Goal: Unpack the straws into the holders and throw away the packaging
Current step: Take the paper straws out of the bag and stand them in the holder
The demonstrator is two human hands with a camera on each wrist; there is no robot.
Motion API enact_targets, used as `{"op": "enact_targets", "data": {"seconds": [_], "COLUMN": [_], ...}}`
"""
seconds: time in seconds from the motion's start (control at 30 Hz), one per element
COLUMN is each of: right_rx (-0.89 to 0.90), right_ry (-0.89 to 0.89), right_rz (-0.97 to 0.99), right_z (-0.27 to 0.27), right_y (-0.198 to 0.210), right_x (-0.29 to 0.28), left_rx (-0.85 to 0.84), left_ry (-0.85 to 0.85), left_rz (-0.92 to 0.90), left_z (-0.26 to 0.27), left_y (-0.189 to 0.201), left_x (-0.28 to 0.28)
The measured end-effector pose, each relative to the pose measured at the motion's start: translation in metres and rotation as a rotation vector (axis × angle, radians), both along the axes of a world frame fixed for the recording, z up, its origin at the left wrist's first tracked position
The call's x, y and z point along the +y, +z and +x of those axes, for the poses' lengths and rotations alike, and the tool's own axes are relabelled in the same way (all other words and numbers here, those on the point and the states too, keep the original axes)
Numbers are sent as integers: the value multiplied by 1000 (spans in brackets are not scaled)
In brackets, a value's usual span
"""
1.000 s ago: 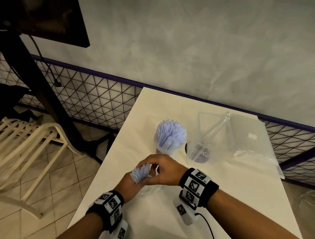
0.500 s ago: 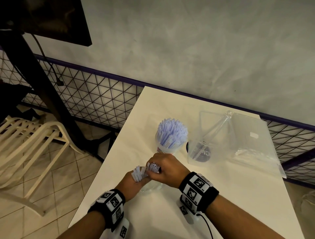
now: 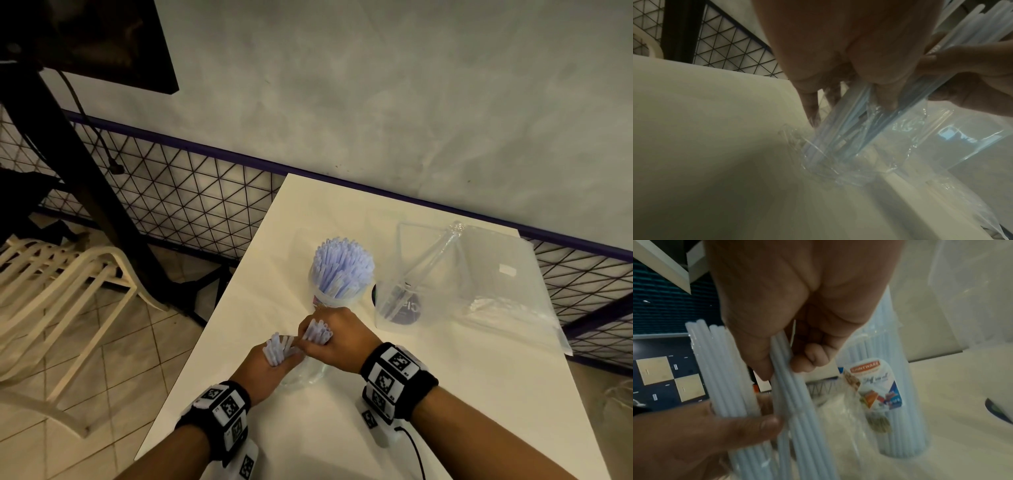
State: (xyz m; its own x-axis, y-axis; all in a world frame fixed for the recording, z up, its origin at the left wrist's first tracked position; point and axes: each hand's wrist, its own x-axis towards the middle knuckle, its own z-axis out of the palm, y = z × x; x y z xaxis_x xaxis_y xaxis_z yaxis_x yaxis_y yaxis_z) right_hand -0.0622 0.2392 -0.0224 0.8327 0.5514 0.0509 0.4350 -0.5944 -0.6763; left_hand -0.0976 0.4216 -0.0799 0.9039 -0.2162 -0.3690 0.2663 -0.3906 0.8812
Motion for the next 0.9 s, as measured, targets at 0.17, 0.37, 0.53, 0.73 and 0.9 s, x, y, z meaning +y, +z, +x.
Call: {"op": "enact_targets", "data": {"seconds": [0.17,0.37,0.53,0.73,0.9], "right_rx": [51,55,-29,-170,-48], "right_ry": [-118,-308,-364,-382,-307], "right_rz": [104,206,118,30,-111], "right_z": [11,29,49,64,74], "right_y": [53,122,137,148,112], "right_x": [-22,-50,-56,-56,-44], "left_rx": [-11,-35,-52,-75,-75], "left_ry": [0,-38,-29,15,14], "left_rz": [1,-51,-64,-36,16], "left_z": [4,9,6,8,11], "left_y": [-8,-33,-21,-33,-39], "left_x": [0,4,3,2,1]}}
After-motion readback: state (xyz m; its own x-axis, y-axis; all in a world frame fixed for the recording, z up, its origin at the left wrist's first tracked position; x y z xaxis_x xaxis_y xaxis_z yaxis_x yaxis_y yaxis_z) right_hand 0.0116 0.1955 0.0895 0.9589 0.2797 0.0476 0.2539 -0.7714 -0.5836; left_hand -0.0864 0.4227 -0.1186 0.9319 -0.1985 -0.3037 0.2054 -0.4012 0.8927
